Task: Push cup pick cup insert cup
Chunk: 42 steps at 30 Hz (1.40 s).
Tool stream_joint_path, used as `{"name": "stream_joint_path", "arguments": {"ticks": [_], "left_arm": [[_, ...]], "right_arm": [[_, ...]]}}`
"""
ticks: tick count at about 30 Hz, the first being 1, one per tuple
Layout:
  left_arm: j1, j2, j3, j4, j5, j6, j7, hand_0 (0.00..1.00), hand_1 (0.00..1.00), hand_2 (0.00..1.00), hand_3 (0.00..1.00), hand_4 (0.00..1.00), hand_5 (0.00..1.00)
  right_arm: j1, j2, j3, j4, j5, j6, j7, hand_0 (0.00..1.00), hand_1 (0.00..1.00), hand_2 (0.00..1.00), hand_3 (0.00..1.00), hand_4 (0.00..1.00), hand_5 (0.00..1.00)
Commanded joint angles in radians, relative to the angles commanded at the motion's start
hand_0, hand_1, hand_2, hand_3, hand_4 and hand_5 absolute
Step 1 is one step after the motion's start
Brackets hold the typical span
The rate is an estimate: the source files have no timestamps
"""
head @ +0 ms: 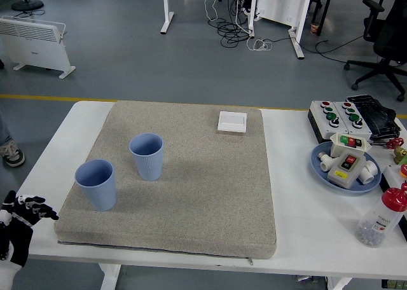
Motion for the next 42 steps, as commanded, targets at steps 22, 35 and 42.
{"name": "stream_joint_path", "arguments": {"ticks": [22, 35, 42], "left_arm": [[-0.105, -0.026, 0.091, 0.112, 0.124, 0.0, 0.0, 0.508, 0.445, 0.431, 0.425, 0.567, 0.998], [-0.18, -0.017, 0.135, 0.174, 0.177, -0.003, 0.045, 0.53, 0.45, 0.433, 0.428, 0.563, 0.998], [-0.209, -0.014, 0.148, 0.203, 0.193, -0.006, 0.08, 0.532, 0.454, 0.436, 0.442, 0.565, 0.998]], "right_arm": [[-0.004, 0.002, -0.004, 0.0, 0.008, 0.0, -0.001, 0.727, 0.665, 0.698, 0.595, 0.143, 0.49], [-0.01, 0.002, -0.006, 0.0, 0.007, -0.002, -0.002, 0.727, 0.664, 0.698, 0.595, 0.143, 0.49], [-0.012, 0.003, -0.007, 0.0, 0.006, -0.002, -0.004, 0.728, 0.664, 0.697, 0.596, 0.144, 0.49]]}}
